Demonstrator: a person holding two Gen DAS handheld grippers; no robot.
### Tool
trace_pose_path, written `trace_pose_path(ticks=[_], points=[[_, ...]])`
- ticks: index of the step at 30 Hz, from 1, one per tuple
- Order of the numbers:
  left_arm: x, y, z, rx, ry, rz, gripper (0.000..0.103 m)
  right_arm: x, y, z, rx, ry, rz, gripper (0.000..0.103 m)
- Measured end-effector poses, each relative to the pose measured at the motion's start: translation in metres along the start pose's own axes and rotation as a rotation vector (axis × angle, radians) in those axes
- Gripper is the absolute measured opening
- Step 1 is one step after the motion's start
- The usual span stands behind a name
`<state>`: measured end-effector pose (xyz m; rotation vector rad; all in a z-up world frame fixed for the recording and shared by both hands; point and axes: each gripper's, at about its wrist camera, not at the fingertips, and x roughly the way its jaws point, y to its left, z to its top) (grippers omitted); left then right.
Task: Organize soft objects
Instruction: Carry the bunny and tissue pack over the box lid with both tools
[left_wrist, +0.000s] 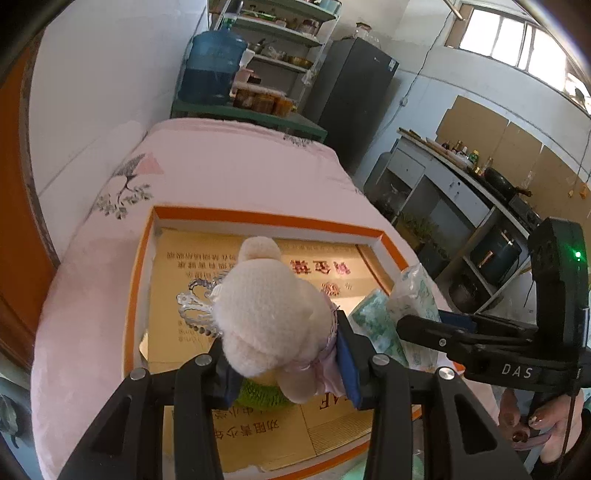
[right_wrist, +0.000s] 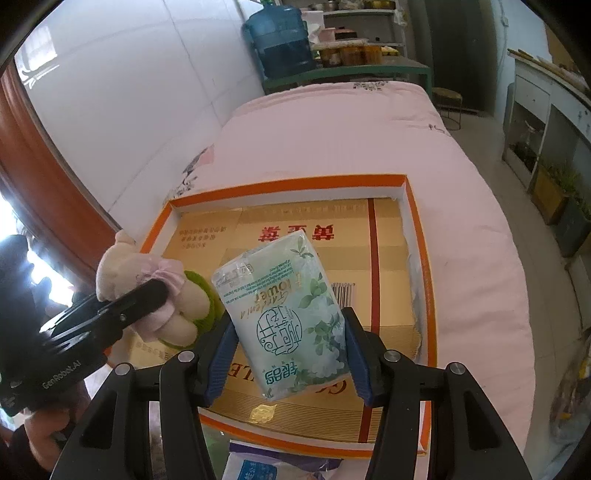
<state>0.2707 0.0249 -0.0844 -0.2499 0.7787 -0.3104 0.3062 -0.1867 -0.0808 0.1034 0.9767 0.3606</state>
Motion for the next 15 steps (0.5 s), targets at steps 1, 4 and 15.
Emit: trace_pose_path(ticks=[1,4,15], points=[[0.003,0.001,-0.001,0.000,0.010,-0.001,0.043,0.001,0.000,0.000,0.000,0.002,-0.001,0.056],[0.010,0.002,-0.004,-0.005,0.031,-0.006,0.044,0.005,0.000,0.000,0.001,0.007,-0.003,0.057],[0.024,0.019,-0.006,-0.095,0.107,-0.038,0.055,0.011,0.004,0.000,-0.022,0.017,-0.030,0.062]])
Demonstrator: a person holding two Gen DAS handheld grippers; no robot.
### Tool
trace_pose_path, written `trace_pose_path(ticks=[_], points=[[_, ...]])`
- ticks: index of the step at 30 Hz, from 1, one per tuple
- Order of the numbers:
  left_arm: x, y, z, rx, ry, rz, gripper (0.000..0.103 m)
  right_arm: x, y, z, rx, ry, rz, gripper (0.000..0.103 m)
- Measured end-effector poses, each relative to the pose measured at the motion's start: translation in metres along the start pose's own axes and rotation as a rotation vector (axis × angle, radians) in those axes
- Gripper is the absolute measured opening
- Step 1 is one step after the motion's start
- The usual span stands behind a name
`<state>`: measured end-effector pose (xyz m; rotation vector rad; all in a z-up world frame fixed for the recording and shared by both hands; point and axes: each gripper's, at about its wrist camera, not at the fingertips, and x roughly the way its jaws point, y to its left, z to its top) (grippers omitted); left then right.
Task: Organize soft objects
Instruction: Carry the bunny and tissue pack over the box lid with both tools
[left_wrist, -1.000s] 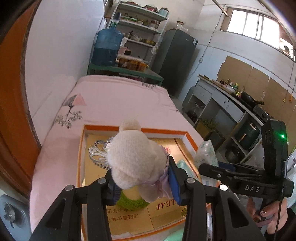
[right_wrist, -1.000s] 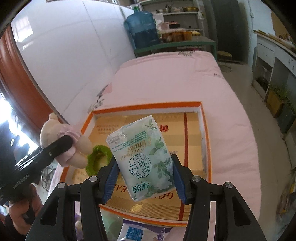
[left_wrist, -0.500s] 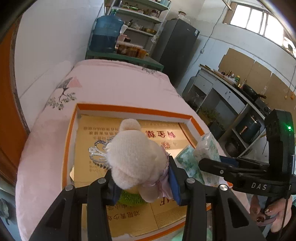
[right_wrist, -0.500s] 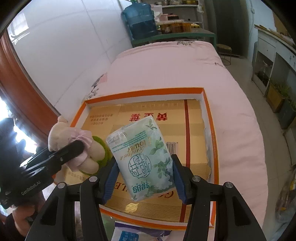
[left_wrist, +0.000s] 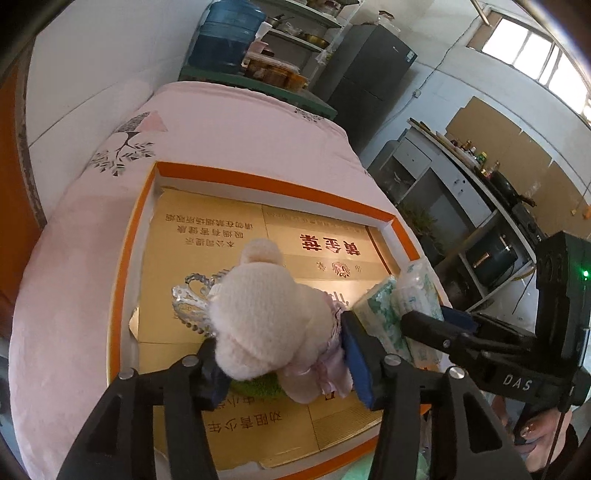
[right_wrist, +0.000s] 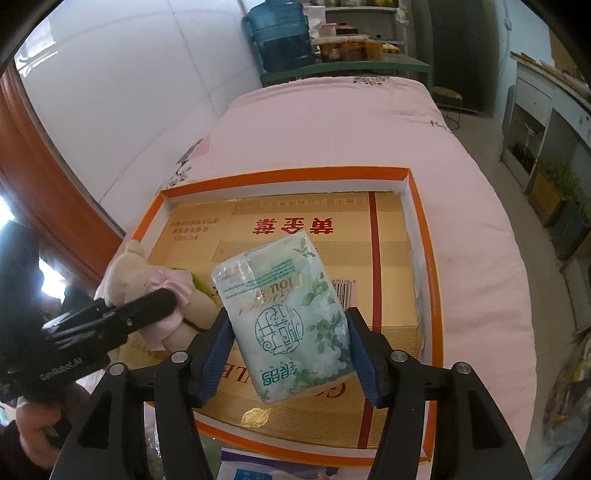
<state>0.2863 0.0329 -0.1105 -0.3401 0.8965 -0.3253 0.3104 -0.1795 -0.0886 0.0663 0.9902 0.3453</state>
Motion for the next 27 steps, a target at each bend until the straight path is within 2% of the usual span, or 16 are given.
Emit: trace_pose_path(ticks=[5,7,10,27], points=[[-0.003,0.004,0.001,-0.020,-0.015,0.010,0.067,-0.001,-0.001,0.000,0.013,-0.002,0.017,0.068],[-0.006,0.003,0.001,-0.030,-0.021,-0.006,0.068,-0.001,-0.001,0.000,0.012,-0.003,0.015,0.070],[-0.008,0.004,0.001,-0.037,-0.026,-0.012,0.069,-0.002,-0.001,0.000,0.010,-0.004,0.010,0.073],[-0.049,0.005,0.003,-0.061,-0.142,0.019,0.070,-0.027,-0.006,-0.008,0.042,-0.047,0.003,0.074]])
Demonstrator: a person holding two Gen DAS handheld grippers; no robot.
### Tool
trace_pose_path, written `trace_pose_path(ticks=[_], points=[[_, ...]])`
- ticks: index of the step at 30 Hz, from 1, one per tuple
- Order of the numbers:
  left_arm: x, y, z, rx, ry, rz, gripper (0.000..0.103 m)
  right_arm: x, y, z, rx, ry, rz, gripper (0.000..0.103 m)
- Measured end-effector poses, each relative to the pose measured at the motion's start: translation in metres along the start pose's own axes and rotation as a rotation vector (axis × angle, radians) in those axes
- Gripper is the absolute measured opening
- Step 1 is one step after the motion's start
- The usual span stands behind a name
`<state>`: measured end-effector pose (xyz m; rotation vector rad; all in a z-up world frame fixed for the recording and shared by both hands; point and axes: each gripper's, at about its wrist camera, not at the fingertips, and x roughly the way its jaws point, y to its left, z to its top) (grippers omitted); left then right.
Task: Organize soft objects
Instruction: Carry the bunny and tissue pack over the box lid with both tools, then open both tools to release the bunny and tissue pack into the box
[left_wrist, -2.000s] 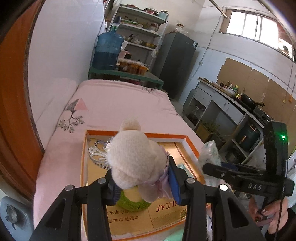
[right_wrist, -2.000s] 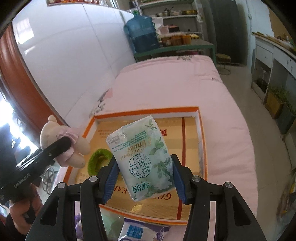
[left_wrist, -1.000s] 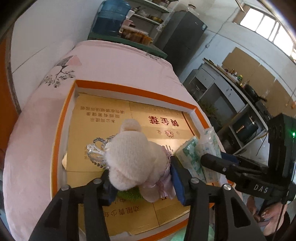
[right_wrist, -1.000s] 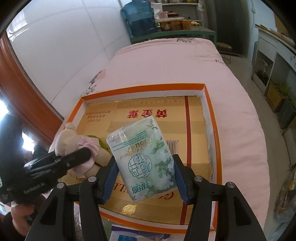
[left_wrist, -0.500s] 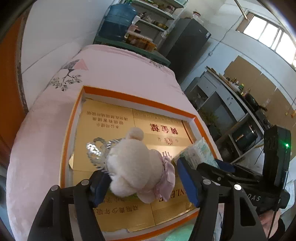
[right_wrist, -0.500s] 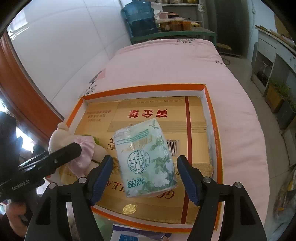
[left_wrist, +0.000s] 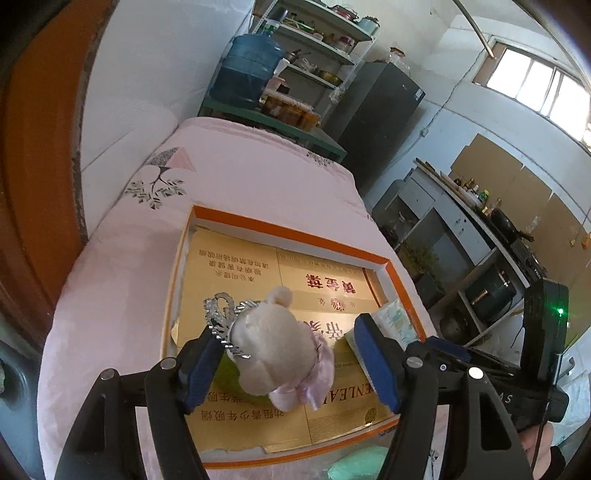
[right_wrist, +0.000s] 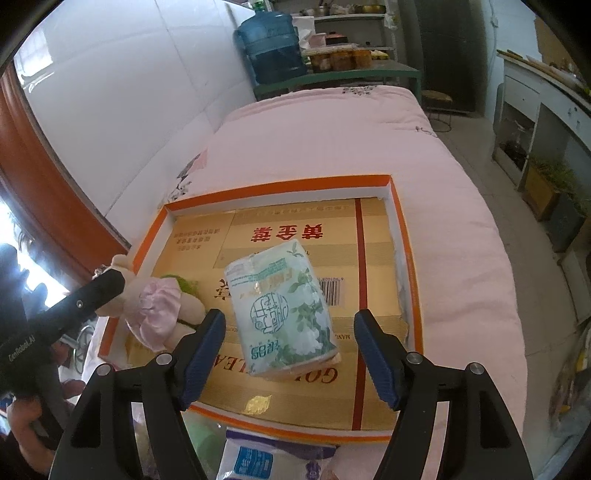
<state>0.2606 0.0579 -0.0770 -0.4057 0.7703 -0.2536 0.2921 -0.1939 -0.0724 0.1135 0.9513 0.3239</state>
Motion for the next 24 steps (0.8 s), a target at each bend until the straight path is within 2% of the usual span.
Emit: trace_pose_path(ticks=[6,7,8,10,14,17,21,24], points=[[-0.006,-0.001,0.003,0.014,-0.004,0.014,0.072,-0.013,0.004,-0.003,-0.003,-0.016,0.006,0.074],[-0.001,-0.002,0.004,0.037,0.020,0.045,0.072,-0.015,0.005,-0.004,-0.003,-0.018,0.006,0.074],[0.012,-0.004,0.003,0.079,0.091,0.122,0.072,-0.018,0.006,-0.004,-0.004,-0.019,0.008,0.074],[0.025,-0.003,-0.002,0.120,0.165,0.178,0.074,-0.023,0.007,-0.005,-0.007,-0.028,0.014,0.074],[0.022,0.000,-0.010,0.139,0.144,0.178,0.076,-0.029,0.008,-0.006,-0.012,-0.038,0.013,0.074],[0.018,0.003,-0.012,0.136,0.162,0.167,0.076,-0.033,0.010,-0.008,-0.016,-0.045,0.012,0.074],[0.012,0.006,-0.016,0.135,0.197,0.102,0.076,-0.037,0.012,-0.012,-0.016,-0.050,0.022,0.074],[-0.006,0.004,-0.017,0.129,0.141,0.036,0.076,-0.042,0.015,-0.015,-0.015,-0.055,0.032,0.074]])
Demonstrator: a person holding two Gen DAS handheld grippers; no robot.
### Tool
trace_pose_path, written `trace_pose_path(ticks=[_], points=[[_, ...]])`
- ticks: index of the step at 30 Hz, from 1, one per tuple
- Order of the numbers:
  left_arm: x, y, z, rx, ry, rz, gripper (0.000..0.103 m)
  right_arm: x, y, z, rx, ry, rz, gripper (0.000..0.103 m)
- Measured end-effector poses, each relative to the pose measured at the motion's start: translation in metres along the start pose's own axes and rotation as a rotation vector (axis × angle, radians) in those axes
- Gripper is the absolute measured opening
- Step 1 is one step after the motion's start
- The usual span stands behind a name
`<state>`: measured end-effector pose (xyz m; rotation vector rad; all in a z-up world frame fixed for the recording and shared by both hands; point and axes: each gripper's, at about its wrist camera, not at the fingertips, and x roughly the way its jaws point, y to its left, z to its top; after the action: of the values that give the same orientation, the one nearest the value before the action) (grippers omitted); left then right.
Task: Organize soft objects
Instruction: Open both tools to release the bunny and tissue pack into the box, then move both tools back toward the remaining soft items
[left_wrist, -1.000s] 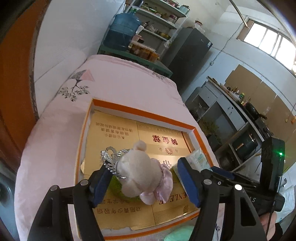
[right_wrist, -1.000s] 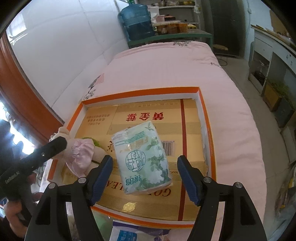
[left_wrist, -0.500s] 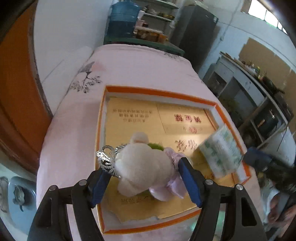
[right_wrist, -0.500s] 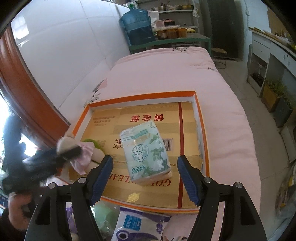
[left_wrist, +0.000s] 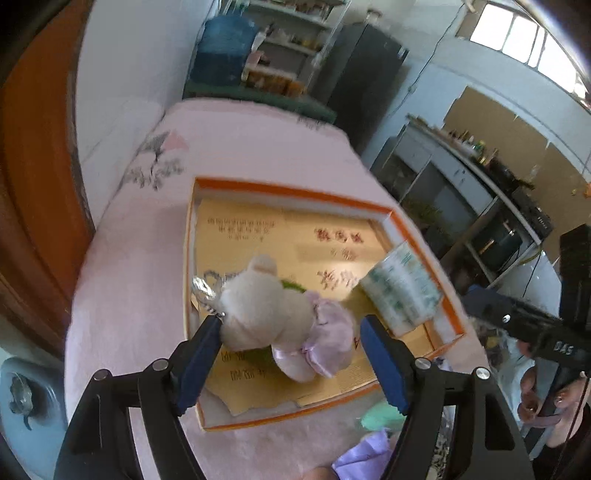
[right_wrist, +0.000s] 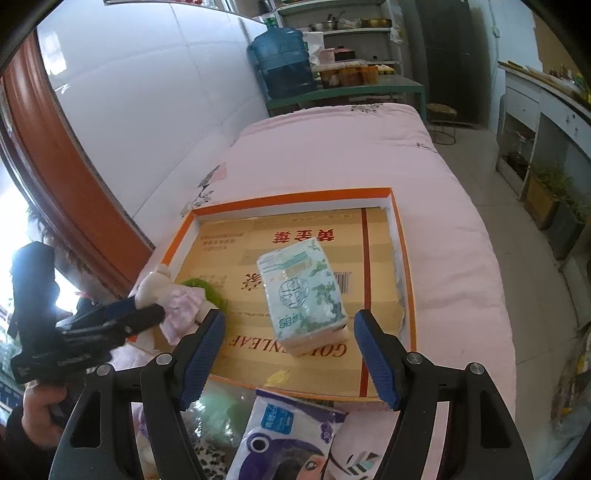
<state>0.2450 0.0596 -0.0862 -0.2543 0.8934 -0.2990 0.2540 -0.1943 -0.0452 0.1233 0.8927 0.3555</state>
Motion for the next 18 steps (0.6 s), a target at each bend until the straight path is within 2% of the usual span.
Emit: trace_pose_path(ticks=[3,6,11,18], points=[[-0.013,-0.002,-0.001,0.011,-0.047,-0.009,0.076,-0.006,0.003,-0.003,0.002,-0.010,0.013,0.074],[-0.021,-0.007,-0.005,0.015,-0.060,-0.014,0.076,-0.013,0.009,-0.008,-0.005,-0.021,0.014,0.074],[-0.036,-0.023,-0.018,0.064,-0.095,0.030,0.076,-0.028,0.017,-0.017,-0.022,-0.043,0.008,0.074],[-0.054,-0.032,-0.037,0.064,-0.103,0.000,0.076,-0.050,0.020,-0.033,-0.010,-0.071,0.022,0.074]])
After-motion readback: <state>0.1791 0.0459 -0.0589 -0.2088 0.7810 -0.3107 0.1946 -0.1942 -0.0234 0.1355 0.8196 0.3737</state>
